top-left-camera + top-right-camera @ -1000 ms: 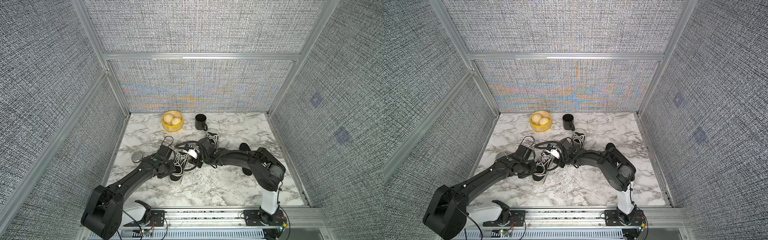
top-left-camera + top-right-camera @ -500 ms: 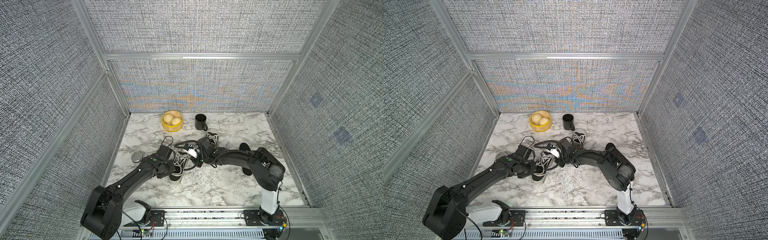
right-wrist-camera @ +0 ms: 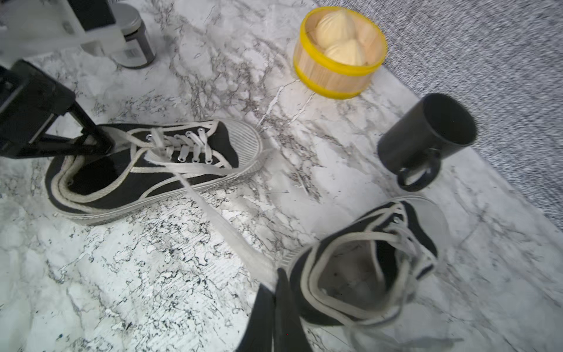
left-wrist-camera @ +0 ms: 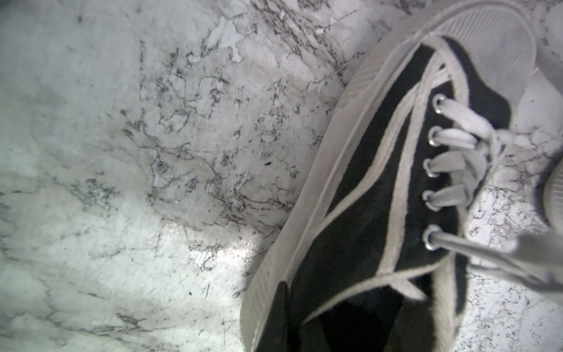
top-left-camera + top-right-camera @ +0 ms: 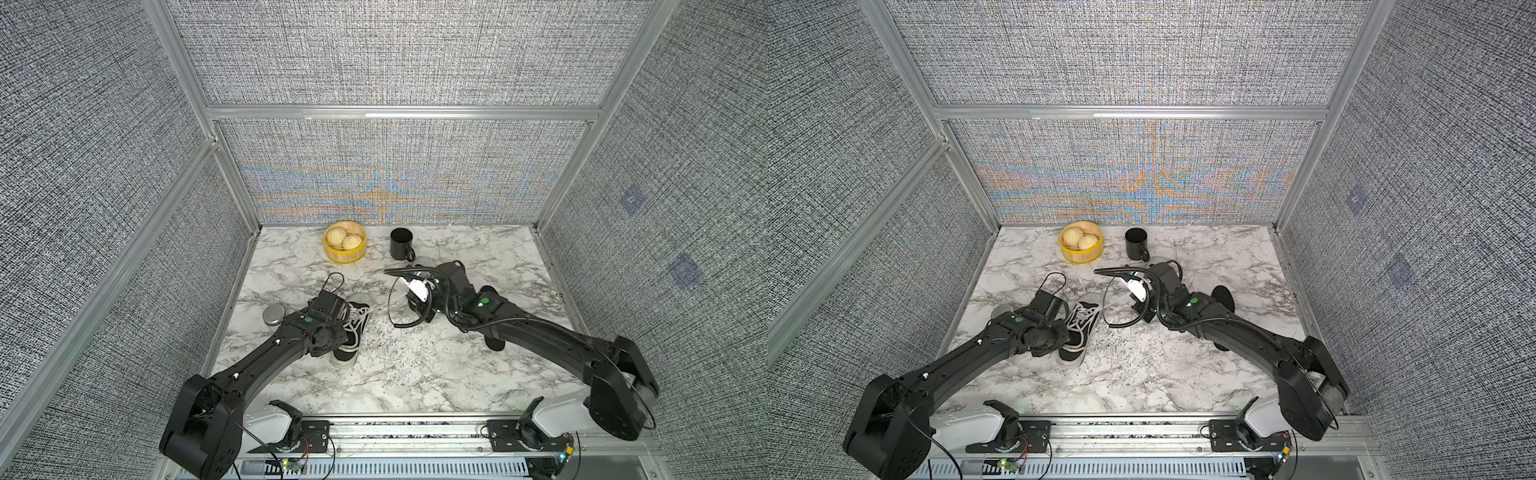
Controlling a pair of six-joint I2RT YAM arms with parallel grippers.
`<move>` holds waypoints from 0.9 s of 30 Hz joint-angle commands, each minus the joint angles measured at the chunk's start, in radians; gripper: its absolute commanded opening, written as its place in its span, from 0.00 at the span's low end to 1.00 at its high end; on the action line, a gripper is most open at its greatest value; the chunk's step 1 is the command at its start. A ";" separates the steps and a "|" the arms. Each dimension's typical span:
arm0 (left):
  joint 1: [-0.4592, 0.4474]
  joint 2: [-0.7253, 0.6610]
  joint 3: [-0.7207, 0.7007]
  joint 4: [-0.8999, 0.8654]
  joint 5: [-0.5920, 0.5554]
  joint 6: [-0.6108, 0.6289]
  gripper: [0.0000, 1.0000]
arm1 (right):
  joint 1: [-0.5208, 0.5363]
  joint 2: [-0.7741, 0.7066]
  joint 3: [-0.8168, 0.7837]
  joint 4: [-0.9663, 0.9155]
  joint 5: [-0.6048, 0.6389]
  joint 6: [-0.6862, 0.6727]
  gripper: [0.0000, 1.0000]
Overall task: Remove the insole from the shoe
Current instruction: Untie the shoelace on the shoe.
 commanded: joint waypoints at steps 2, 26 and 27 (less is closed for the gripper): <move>0.000 0.004 -0.004 0.024 -0.018 -0.020 0.00 | -0.041 -0.061 0.047 -0.050 0.058 -0.018 0.00; -0.002 -0.003 -0.046 0.150 0.182 0.005 0.10 | 0.011 0.410 0.339 0.146 -0.050 0.256 0.00; -0.002 -0.015 -0.052 0.142 0.179 0.004 0.15 | 0.010 0.437 0.349 0.146 -0.037 0.283 0.03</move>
